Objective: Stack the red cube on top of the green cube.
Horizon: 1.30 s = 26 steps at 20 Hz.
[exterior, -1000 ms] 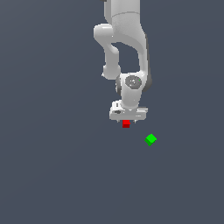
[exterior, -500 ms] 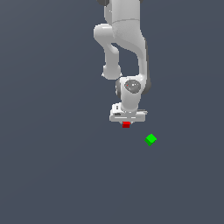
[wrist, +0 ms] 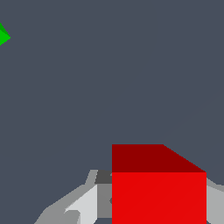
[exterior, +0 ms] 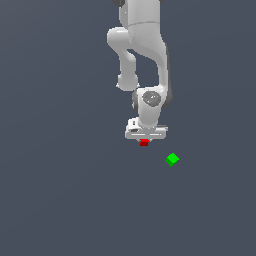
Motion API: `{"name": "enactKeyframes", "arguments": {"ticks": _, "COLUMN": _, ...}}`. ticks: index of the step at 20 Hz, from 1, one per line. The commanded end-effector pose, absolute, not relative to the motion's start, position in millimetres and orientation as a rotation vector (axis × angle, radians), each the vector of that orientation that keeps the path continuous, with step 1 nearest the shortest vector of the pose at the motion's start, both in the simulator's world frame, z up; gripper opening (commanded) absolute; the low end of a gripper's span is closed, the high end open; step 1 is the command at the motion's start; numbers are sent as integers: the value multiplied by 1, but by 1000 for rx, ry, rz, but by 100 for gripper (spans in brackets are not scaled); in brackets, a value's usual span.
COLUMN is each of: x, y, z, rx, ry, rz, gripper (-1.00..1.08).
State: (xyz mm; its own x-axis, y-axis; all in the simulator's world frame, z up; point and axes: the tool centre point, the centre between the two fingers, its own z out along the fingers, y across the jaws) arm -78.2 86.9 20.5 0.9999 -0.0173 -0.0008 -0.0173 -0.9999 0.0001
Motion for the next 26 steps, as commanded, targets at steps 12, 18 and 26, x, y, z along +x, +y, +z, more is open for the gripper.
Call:
{"name": "enactKeyframes", "arguments": {"ticks": 12, "x": -79, "y": 87, "z": 72, "rx": 3141, "ry": -27, "rz": 0, "gripper": -100}}
{"name": "enactKeyframes", "arguments": {"ticks": 18, "x": -79, "y": 87, "z": 107, "rx": 3141, "ry": -27, "rz": 0, "gripper": -100}}
{"name": "enactKeyframes", "arguments": {"ticks": 26, "x": -78, "y": 87, "z": 123, "rx": 3141, "ry": -27, "rz": 0, "gripper": -100}}
